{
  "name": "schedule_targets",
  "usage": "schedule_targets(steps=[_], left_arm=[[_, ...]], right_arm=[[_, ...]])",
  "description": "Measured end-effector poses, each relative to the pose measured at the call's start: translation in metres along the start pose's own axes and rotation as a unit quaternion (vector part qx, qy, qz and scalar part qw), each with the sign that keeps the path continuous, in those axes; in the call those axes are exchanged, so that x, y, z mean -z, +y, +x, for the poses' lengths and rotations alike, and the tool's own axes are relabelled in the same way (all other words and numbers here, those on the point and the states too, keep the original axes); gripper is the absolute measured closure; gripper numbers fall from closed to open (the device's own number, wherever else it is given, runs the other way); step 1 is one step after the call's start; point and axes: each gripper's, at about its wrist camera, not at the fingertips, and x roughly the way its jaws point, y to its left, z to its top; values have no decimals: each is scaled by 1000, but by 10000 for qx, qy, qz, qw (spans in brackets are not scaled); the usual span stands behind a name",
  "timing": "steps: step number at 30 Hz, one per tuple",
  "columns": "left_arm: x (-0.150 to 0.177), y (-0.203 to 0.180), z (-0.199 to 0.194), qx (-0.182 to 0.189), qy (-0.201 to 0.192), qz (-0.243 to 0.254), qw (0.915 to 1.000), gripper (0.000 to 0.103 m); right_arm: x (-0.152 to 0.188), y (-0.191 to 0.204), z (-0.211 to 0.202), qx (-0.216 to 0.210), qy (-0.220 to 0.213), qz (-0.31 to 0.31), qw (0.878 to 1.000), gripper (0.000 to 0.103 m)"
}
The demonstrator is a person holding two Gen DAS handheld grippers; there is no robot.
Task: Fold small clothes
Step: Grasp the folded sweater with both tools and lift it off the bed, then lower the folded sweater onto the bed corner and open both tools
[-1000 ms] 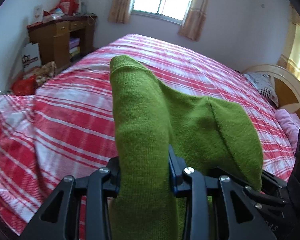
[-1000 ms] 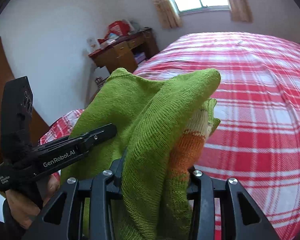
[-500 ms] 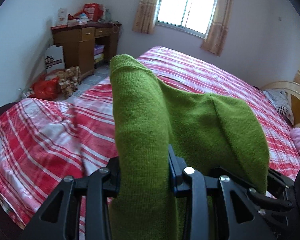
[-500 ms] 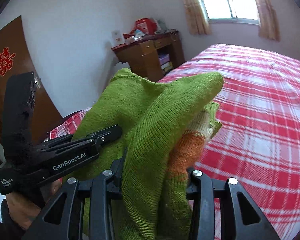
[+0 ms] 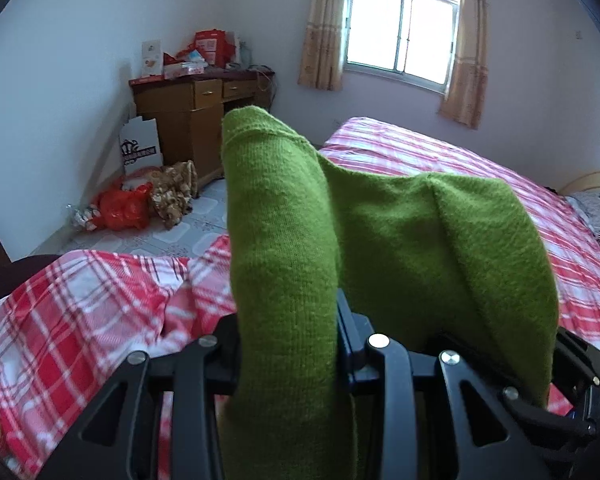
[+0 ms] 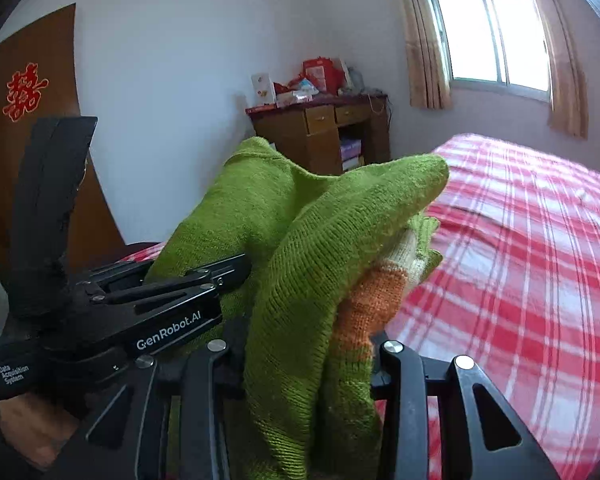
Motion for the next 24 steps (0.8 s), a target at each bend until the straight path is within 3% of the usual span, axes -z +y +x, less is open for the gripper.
schedule_targets(steps=[7,13,15,17,18,21,24], left_arm=[[9,5,63,-310,474,-83,9984,66],[9,21,74,-113,632,-585,9962,57],[8,24,78,-43,688,-738,9949,54],[8,23,78,-26,707,-766,9945,51],[9,22,76,-51,690,-731,9949,49],[10,22,73,-79,673,-750,9949,40],[10,26,74,-3,700,-811,9942,34]], right_arm=[[14,-42,84,299,554,99,9980,64],[16,-75,107,-182,875,843,9924,63],[17,-94,117,-585,1019,1458,9823,60],[29,-123,125,-1180,1117,2368,9579,60],[31,-129,126,-1318,1100,2527,9522,60],[29,-122,119,-1209,1097,2288,9597,60],[36,-120,99,-1030,928,2446,9597,58]])
